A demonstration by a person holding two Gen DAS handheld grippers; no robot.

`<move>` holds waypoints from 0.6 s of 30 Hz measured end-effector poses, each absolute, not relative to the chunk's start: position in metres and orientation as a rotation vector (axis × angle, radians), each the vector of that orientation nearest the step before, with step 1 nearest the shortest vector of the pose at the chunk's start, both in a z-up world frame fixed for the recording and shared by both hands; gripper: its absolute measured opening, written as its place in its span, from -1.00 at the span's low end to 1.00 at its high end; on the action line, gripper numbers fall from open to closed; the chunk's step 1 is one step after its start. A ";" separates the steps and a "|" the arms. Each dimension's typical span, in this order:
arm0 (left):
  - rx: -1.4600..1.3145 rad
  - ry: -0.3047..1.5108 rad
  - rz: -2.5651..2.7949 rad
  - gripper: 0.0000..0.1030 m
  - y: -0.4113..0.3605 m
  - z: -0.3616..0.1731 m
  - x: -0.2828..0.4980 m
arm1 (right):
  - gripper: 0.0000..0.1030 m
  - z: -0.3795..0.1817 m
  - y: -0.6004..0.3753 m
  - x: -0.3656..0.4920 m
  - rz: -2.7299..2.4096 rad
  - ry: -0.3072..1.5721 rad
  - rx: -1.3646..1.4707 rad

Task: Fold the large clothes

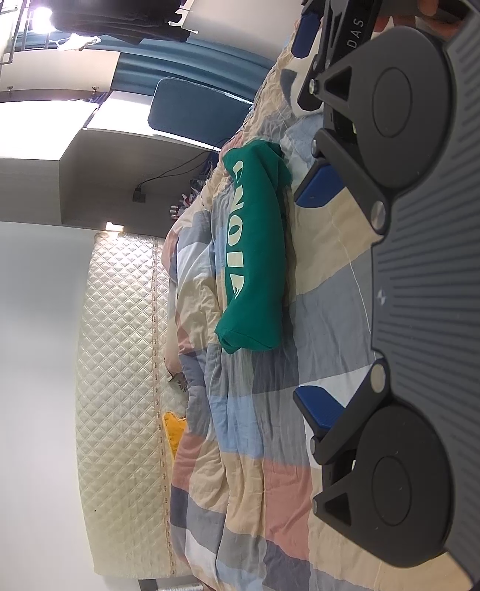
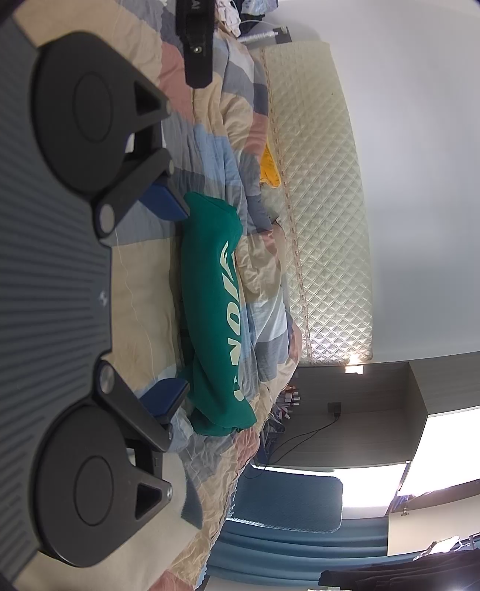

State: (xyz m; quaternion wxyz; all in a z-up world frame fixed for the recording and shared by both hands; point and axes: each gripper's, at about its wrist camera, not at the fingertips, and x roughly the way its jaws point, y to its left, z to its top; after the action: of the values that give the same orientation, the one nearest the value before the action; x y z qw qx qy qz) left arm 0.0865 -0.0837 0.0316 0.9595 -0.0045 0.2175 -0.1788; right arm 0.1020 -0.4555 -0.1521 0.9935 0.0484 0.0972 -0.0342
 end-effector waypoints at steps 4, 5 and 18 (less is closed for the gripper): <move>-0.012 0.442 -0.363 1.00 -0.084 0.031 0.086 | 0.82 -0.152 -0.455 0.102 -0.070 0.194 0.098; -0.014 0.445 -0.360 1.00 -0.083 0.031 0.087 | 0.82 -0.152 -0.455 0.102 -0.069 0.194 0.097; -0.017 0.454 -0.361 1.00 -0.081 0.031 0.089 | 0.82 -0.151 -0.453 0.102 -0.070 0.193 0.098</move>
State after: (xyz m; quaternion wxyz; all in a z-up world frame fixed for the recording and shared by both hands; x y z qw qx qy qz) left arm 0.0889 -0.0814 0.0313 0.9582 -0.0084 0.2239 -0.1778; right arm 0.1015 -0.4535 -0.1512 0.9935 0.0488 0.0965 -0.0347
